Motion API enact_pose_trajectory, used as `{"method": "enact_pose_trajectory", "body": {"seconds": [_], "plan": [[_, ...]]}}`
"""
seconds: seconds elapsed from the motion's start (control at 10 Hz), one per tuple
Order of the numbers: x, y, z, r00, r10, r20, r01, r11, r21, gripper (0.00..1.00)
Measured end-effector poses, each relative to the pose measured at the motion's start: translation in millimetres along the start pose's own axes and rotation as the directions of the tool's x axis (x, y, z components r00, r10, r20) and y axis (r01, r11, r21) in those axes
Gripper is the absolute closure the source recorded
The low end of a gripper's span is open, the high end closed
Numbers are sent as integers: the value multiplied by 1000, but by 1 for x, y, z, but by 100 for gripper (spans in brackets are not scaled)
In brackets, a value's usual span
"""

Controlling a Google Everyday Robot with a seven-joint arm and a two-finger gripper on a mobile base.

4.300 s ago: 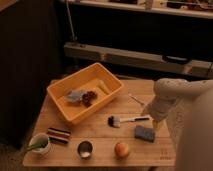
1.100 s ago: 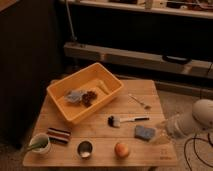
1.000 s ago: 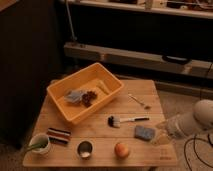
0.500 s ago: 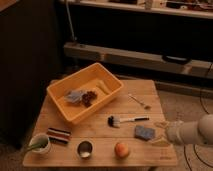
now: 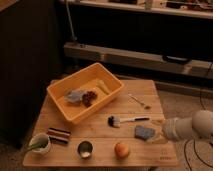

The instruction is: Place sponge in metal cup

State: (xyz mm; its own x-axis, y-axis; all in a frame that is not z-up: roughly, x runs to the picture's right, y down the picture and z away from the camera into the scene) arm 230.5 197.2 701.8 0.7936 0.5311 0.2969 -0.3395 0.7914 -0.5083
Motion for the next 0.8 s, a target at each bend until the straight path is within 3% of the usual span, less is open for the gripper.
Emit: {"method": "enact_pose_trajectory", "body": {"seconds": [0.3,0.8], "plan": [[6,-20,23,998,-66,-20,65,997,-43,35],[41,-18,74,994,-77,-73,66,988,-140,35]]}}
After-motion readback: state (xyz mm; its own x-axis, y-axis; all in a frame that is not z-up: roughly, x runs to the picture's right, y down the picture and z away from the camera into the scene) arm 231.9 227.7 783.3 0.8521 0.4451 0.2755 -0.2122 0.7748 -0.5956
